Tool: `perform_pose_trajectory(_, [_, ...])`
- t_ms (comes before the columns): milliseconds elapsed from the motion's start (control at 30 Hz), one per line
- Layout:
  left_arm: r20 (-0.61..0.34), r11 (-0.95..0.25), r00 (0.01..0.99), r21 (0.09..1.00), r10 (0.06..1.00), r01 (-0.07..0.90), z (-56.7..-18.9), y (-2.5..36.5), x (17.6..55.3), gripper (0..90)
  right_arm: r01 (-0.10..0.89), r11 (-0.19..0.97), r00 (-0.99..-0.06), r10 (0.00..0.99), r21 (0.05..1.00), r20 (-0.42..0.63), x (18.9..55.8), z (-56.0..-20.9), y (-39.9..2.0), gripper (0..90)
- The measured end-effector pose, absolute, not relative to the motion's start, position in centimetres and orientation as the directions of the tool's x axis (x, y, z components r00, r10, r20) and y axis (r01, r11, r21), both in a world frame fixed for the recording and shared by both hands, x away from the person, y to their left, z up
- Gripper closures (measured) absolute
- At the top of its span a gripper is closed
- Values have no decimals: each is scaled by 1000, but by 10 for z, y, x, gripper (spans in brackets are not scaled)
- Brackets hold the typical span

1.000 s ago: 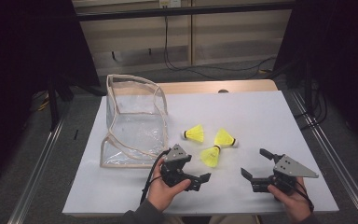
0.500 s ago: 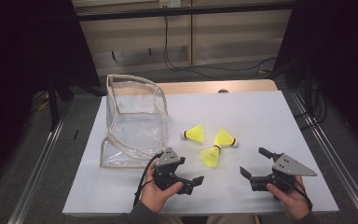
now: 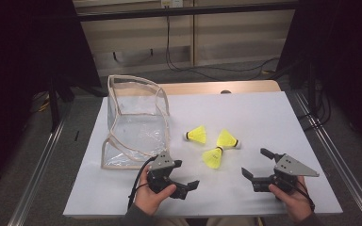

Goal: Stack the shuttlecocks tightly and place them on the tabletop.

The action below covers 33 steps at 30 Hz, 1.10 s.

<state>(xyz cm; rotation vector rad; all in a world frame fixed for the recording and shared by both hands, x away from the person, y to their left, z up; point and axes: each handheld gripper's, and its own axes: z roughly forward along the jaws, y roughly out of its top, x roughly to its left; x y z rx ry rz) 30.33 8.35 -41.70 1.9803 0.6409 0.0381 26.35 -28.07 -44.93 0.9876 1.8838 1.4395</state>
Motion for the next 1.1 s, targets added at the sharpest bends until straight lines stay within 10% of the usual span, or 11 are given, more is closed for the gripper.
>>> perform_pose_trajectory(1100, [-235,-316,844,852,482,418,-416,137,305,48,214,150,-582,813,965,3,270,-449,-275,29])
